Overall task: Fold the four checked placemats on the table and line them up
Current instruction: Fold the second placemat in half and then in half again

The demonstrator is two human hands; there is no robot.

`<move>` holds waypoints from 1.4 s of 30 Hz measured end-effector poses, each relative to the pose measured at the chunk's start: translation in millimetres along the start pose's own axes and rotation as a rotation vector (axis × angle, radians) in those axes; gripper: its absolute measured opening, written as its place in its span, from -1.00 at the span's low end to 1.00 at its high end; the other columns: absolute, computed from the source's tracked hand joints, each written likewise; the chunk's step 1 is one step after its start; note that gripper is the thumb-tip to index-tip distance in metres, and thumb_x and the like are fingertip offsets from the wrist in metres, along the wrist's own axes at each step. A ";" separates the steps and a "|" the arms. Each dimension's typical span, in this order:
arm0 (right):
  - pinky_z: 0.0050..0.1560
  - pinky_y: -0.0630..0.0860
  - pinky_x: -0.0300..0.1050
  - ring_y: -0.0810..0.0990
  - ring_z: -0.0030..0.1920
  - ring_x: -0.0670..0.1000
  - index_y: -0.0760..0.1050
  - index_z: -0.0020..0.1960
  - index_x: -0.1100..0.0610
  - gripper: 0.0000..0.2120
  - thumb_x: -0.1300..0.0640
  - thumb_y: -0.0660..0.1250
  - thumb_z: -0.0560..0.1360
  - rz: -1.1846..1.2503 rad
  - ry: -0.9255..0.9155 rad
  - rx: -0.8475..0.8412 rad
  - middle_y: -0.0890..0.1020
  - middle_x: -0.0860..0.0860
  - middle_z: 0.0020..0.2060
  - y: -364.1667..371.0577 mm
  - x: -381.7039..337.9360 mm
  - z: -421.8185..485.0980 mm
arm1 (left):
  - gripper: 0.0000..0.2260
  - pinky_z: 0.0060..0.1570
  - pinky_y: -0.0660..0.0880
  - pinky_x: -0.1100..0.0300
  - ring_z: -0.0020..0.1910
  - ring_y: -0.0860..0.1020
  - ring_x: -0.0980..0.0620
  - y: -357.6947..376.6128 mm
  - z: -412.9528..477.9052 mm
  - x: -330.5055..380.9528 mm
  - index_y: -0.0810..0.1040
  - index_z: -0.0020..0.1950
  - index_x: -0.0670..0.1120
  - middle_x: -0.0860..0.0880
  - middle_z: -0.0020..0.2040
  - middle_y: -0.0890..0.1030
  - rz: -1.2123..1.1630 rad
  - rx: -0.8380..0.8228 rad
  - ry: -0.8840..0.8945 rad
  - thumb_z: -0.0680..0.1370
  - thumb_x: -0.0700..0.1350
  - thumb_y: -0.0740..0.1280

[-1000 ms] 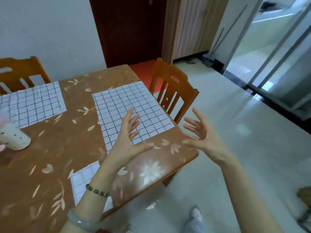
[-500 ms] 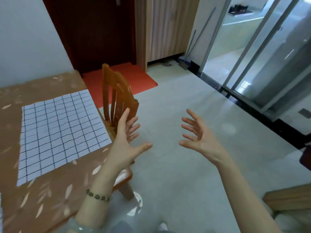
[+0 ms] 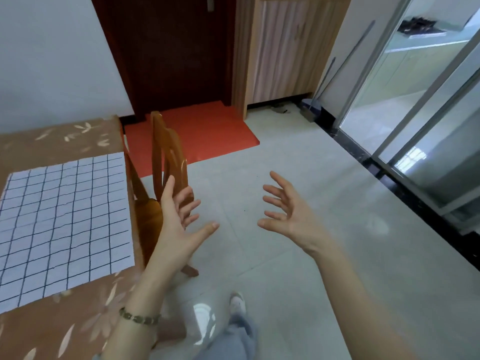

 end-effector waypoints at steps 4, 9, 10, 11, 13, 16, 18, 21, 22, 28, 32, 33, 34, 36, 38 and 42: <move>0.28 0.46 -0.04 0.42 0.32 -0.11 0.09 0.45 -0.23 -0.10 0.33 0.49 0.36 -0.014 0.006 -0.082 0.39 -0.05 0.35 -13.0 2.5 77.6 | 0.00 0.38 0.35 0.03 0.38 0.38 0.13 4.5 58.4 -10.0 -0.12 0.45 0.38 0.05 0.47 0.23 -0.008 0.101 -0.007 0.33 0.00 0.56; 0.28 0.45 -0.05 0.42 0.33 -0.09 0.09 0.45 -0.24 -0.09 0.33 0.50 0.36 -0.017 0.002 -0.166 0.38 -0.04 0.36 -30.0 -9.7 164.9 | -0.08 0.38 0.36 -0.04 0.38 0.39 0.11 -1.0 127.1 -9.1 -0.07 0.32 0.54 0.04 0.46 0.24 0.002 0.211 -0.026 0.30 0.02 0.51; 0.28 0.45 -0.05 0.42 0.33 -0.09 0.09 0.46 -0.22 -0.09 0.33 0.50 0.36 -0.016 0.004 -0.179 0.38 -0.04 0.36 -31.9 -11.7 179.8 | -0.07 0.38 0.35 -0.03 0.38 0.39 0.11 -1.6 138.3 -9.1 -0.08 0.38 0.46 0.03 0.46 0.24 0.004 0.224 -0.034 0.30 0.00 0.50; 0.28 0.45 -0.05 0.42 0.33 -0.08 0.09 0.47 -0.21 -0.09 0.33 0.49 0.36 -0.019 0.000 -0.193 0.39 -0.04 0.36 -32.9 -13.6 194.1 | -0.06 0.38 0.35 -0.01 0.38 0.38 0.10 -2.8 148.4 -8.3 -0.09 0.43 0.37 0.02 0.46 0.24 0.005 0.238 -0.042 0.31 -0.02 0.49; 0.28 0.45 -0.05 0.42 0.33 -0.08 0.09 0.48 -0.18 -0.09 0.33 0.49 0.36 -0.025 -0.003 -0.230 0.39 -0.05 0.36 -32.1 -17.9 221.0 | -0.02 0.37 0.36 0.02 0.38 0.38 0.11 -7.1 165.6 -9.2 -0.12 0.50 0.24 0.01 0.48 0.23 0.006 0.265 -0.056 0.34 -0.05 0.51; 0.28 0.45 -0.04 0.42 0.33 -0.09 0.09 0.49 -0.16 -0.09 0.34 0.49 0.36 -0.031 -0.010 -0.324 0.39 -0.04 0.36 -20.4 -25.8 267.2 | 0.03 0.33 0.40 0.10 0.36 0.40 0.13 -20.0 186.7 -18.6 -0.12 0.54 0.16 -0.02 0.49 0.22 0.022 0.347 -0.084 0.34 -0.03 0.57; 0.29 0.45 -0.01 0.41 0.33 -0.09 0.09 0.49 -0.17 -0.08 0.31 0.50 0.35 -0.045 -0.020 -0.405 0.39 -0.04 0.36 -6.3 -30.7 298.6 | 0.06 0.26 0.44 0.18 0.36 0.41 0.10 -29.7 197.0 -27.8 -0.13 0.55 0.13 -0.01 0.48 0.24 0.031 0.421 -0.107 0.30 0.00 0.57; 0.29 0.44 -0.03 0.40 0.34 -0.08 0.08 0.49 -0.18 -0.06 0.18 0.51 0.28 -0.073 -0.048 -0.536 0.38 -0.06 0.36 17.6 -37.9 344.6 | 0.03 0.06 0.51 0.35 0.38 0.39 0.05 -40.9 210.9 -39.1 -0.10 0.53 0.20 -0.01 0.48 0.24 0.002 0.527 -0.144 0.32 -0.13 0.56; 0.30 0.44 -0.02 0.40 0.34 -0.08 0.08 0.49 -0.18 -0.07 0.18 0.51 0.29 -0.084 -0.059 -0.589 0.37 -0.06 0.36 26.9 -39.9 360.9 | 0.03 0.11 0.50 0.32 0.38 0.39 0.06 -45.3 216.5 -41.7 -0.10 0.51 0.25 0.01 0.48 0.24 0.007 0.568 -0.154 0.30 -0.09 0.56; 0.32 0.42 0.03 0.38 0.35 -0.10 0.07 0.49 -0.21 -0.10 0.28 0.49 0.37 -0.138 -0.124 -0.948 0.37 -0.09 0.37 87.3 -55.3 448.9 | 0.05 0.37 0.36 -0.08 0.39 0.37 0.07 -69.7 244.6 -45.7 -0.12 0.49 0.34 0.09 0.46 0.25 0.044 0.893 -0.246 0.20 0.22 0.52; 0.31 0.43 -0.02 0.39 0.34 -0.13 0.06 0.49 -0.22 -0.06 0.15 0.51 0.30 -0.173 -0.153 -1.168 0.38 -0.10 0.37 130.4 -67.4 481.2 | 0.05 0.33 0.40 0.00 0.35 0.41 0.14 -70.7 246.1 -40.3 -0.11 0.44 0.42 0.14 0.46 0.22 0.058 1.109 -0.294 0.15 0.35 0.51; 0.30 0.44 -0.05 0.39 0.34 -0.13 0.06 0.49 -0.22 -0.05 0.15 0.52 0.30 -0.175 -0.160 -1.219 0.38 -0.09 0.37 141.7 -69.6 484.5 | 0.05 0.31 0.42 0.06 0.33 0.41 0.18 -70.6 243.7 -40.2 -0.11 0.44 0.43 0.16 0.46 0.22 0.069 1.156 -0.316 0.15 0.37 0.50; 0.28 0.46 -0.09 0.39 0.34 -0.13 0.05 0.50 -0.21 -0.05 0.19 0.52 0.32 -0.169 -0.157 -1.266 0.37 -0.08 0.37 152.2 -71.3 485.9 | 0.05 0.26 0.43 0.11 0.32 0.41 0.21 -70.2 240.7 -39.6 -0.12 0.44 0.43 0.17 0.46 0.22 0.073 1.198 -0.337 0.14 0.39 0.49; 0.26 0.47 -0.14 0.39 0.33 -0.13 0.04 0.50 -0.20 -0.06 0.27 0.51 0.36 -0.151 -0.149 -1.368 0.37 -0.08 0.37 175.0 -72.4 486.1 | 0.04 0.18 0.45 0.24 0.29 0.42 0.26 -73.5 232.7 -38.4 -0.12 0.44 0.43 0.18 0.47 0.22 0.086 1.293 -0.356 0.15 0.37 0.49; 0.30 0.45 -0.05 0.40 0.33 -0.13 0.05 0.49 -0.22 -0.05 0.27 0.51 0.35 -0.158 -0.157 -1.457 0.37 -0.11 0.36 197.6 -72.1 484.6 | 0.01 0.15 0.43 0.31 0.29 0.40 0.28 -78.9 225.2 -39.3 -0.10 0.44 0.43 0.18 0.46 0.23 0.107 1.361 -0.367 0.19 0.30 0.50; 0.32 0.43 0.03 0.41 0.34 -0.09 0.08 0.48 -0.23 -0.04 0.20 0.52 0.27 -0.154 -0.155 -1.608 0.38 -0.08 0.38 247.0 -72.6 473.8 | 0.00 0.18 0.44 0.29 0.30 0.41 0.26 -90.0 207.3 -43.2 -0.07 0.45 0.41 0.22 0.41 0.26 0.109 1.504 -0.373 0.20 0.28 0.51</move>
Point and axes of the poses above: each hand's wrist, its own z-axis towards the middle knuckle, its own y-axis out of the palm, x = y × z, the point moved 8 cm from there along z, towards the middle knuckle
